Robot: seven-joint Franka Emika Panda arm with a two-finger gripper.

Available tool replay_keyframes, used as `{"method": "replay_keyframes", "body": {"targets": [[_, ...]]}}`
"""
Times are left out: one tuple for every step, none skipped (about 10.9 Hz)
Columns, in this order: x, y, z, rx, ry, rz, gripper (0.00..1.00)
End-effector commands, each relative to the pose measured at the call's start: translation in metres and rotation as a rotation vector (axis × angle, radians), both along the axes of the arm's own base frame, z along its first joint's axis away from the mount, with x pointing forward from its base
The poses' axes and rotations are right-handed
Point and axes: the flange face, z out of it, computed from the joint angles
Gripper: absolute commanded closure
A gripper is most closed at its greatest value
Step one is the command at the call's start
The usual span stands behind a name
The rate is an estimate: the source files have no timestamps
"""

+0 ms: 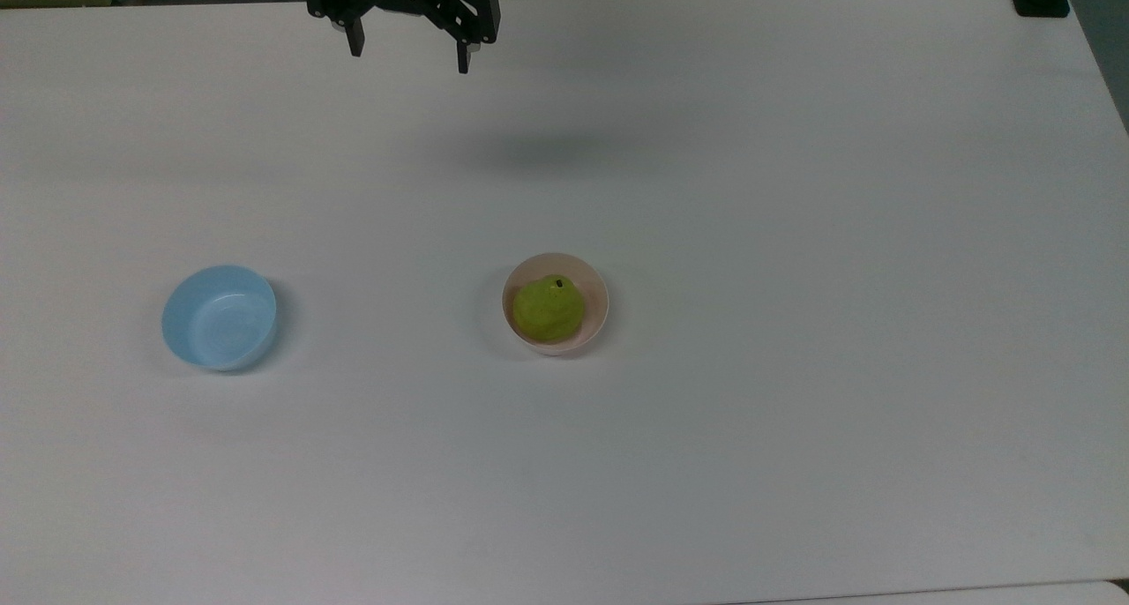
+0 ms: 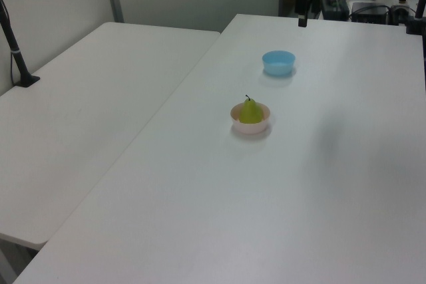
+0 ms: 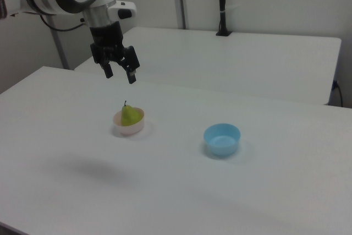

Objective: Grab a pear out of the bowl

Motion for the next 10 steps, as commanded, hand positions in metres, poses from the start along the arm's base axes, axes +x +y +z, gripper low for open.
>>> {"method": "replay_keyframes", "body": {"targets": [[-0.0085, -0.0176, 0.0081, -0.003, -0.004, 0.071, 0.0], [-0.0087, -0.0187, 0.0088, -0.003, -0.004, 0.07, 0.0], [-0.008, -0.0195, 0.0101, -0.004, -0.011, 0.069, 0.0], [-0.0078, -0.0204, 0.011, -0.004, -0.014, 0.069, 0.0], [-0.0068, -0.0212, 0.0095, -0.004, -0.014, 0.068, 0.0], [-0.0063, -0.0194, 0.0086, -0.004, -0.013, 0.069, 0.0], [-0.0063, -0.0194, 0.0086, -0.004, -0.013, 0.07, 0.0], [-0.0068, -0.0195, 0.0094, -0.004, -0.013, 0.069, 0.0], [-0.0068, -0.0195, 0.0094, -0.004, -0.013, 0.069, 0.0], [-0.0057, -0.0194, 0.0079, -0.005, -0.013, 0.068, 0.0]]}}
